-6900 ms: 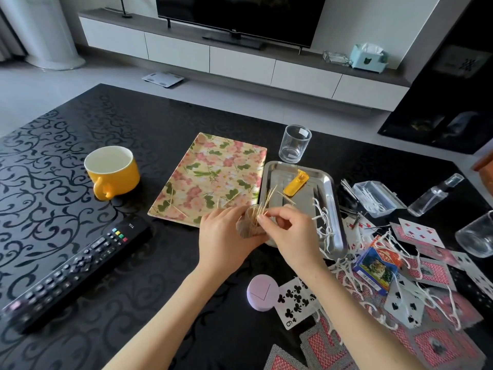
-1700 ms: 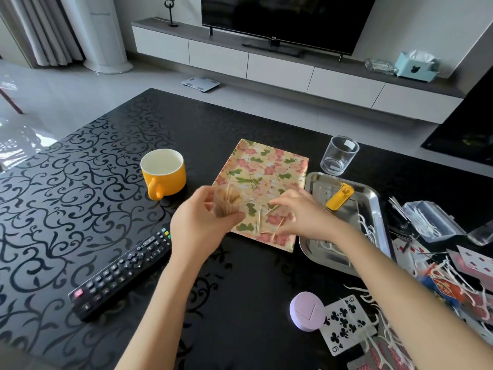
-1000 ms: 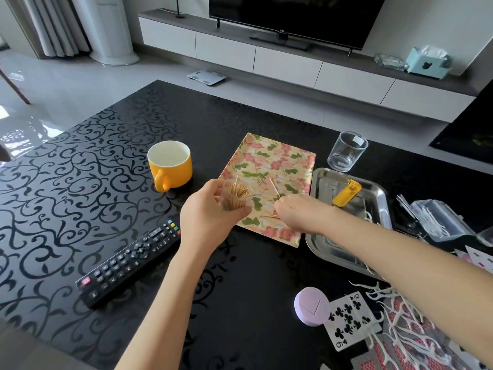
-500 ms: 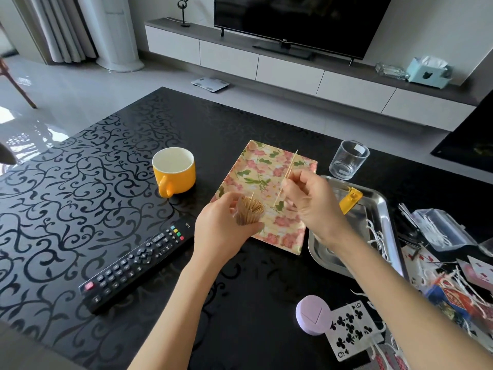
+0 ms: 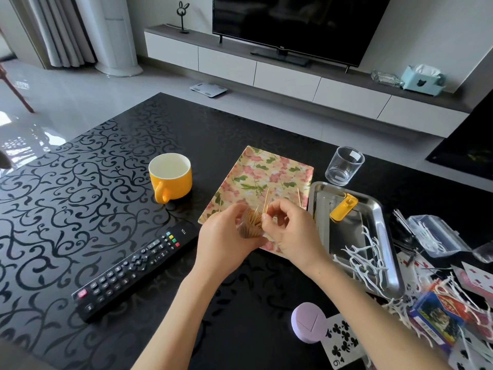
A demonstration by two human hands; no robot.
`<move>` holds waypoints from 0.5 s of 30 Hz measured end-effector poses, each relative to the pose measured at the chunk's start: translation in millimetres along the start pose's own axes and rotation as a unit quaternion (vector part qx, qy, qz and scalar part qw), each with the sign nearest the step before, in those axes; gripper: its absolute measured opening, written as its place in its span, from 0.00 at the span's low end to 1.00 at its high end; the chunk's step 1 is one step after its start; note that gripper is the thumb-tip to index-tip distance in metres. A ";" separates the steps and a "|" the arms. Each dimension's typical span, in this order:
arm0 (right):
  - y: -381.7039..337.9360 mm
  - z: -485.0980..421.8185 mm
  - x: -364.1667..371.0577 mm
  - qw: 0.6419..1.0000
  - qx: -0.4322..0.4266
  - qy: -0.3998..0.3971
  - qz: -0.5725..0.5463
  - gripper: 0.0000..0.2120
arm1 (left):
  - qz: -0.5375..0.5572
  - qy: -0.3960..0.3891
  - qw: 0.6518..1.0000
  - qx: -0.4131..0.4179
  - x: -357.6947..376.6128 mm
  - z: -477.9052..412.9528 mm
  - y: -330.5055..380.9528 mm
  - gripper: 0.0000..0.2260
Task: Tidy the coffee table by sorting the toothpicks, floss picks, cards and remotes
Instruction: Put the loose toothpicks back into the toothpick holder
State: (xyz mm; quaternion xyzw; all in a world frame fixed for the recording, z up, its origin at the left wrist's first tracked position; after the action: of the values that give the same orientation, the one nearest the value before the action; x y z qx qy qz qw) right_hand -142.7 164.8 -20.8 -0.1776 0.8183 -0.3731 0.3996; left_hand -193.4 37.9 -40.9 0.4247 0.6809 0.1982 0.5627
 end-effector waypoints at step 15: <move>101.0 -83.2 -15.7 0.916 0.129 0.038 0.379 0.17 | -0.001 0.052 0.999 -0.016 -15.9 -3.4 -0.7 0.23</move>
State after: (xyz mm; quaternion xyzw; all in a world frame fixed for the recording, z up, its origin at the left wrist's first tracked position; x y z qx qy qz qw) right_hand -197.7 279.5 -55.1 0.2130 0.7837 -0.3022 0.4991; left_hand -196.8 25.4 -30.9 0.4044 0.7061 0.2301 0.5338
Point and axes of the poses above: each hand's wrist, its own z-axis away from the middle knuckle, its own x-axis out of the palm, y = z × x, the point moved 7 cm from there along -z, towards the middle knuckle, and after that the axes turned 14 degrees about y, right-handed, at the moved point
